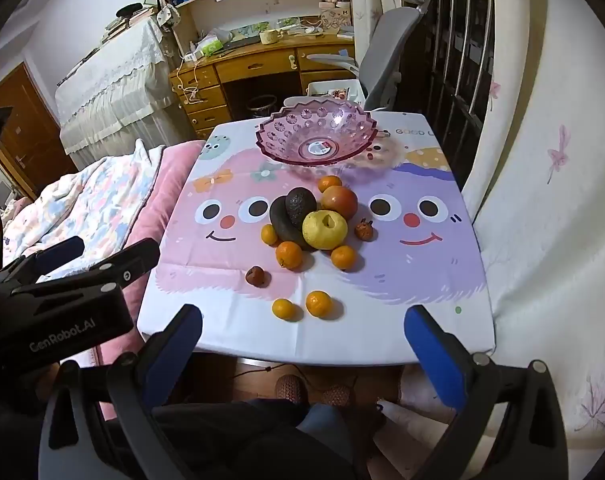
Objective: Organize fruits
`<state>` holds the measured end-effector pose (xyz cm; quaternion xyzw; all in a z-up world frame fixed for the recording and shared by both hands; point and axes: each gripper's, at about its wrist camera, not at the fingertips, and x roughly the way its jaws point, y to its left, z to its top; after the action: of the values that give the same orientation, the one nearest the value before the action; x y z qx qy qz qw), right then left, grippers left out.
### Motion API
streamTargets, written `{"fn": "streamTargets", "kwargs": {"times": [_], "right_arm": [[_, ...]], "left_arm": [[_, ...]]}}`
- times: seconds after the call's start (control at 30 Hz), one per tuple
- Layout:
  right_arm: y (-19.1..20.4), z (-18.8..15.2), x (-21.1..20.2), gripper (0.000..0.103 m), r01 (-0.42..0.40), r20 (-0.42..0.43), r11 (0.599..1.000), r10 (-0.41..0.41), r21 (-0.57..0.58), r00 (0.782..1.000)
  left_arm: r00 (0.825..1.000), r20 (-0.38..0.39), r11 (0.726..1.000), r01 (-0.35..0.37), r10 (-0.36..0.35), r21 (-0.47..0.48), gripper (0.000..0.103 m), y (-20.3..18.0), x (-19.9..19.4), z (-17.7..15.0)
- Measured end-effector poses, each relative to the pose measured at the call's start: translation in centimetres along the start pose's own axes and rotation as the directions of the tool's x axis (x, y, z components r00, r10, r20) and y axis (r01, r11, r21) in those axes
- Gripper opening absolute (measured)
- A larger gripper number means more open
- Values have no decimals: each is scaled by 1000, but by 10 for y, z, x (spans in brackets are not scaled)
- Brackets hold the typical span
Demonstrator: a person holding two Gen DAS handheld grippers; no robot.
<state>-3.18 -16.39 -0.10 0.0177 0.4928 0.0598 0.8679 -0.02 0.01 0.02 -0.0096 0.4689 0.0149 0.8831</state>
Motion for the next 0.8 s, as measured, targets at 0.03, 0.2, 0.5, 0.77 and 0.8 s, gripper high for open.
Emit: {"fn": "streamTargets", "kwargs": {"times": [0.03, 0.2, 0.5, 0.77, 0.8], "right_arm": [[0, 0, 0, 102, 1, 0, 1000, -1, -2, 1000], [1, 2, 1, 102, 1, 1, 1000, -1, -2, 1000], [0, 4, 3, 102, 0, -2, 1000, 0, -3, 1000], [0, 4, 4, 102, 1, -2, 1000, -1, -1, 1000], [1, 4, 5, 102, 1, -1, 1000, -1, -1, 1000]], "left_arm": [[1000, 4, 1000, -5, 5, 3, 102, -1, -1, 0], [1000, -4, 1000, 3, -3, -5, 102, -2, -1, -1], [1000, -10, 1000, 1, -1, -9, 102, 4, -1, 1], [1000, -9, 1000, -1, 0, -17, 102, 14, 2, 4], [1000, -7, 1000, -7, 7, -21, 102, 10, 5, 4]]}}
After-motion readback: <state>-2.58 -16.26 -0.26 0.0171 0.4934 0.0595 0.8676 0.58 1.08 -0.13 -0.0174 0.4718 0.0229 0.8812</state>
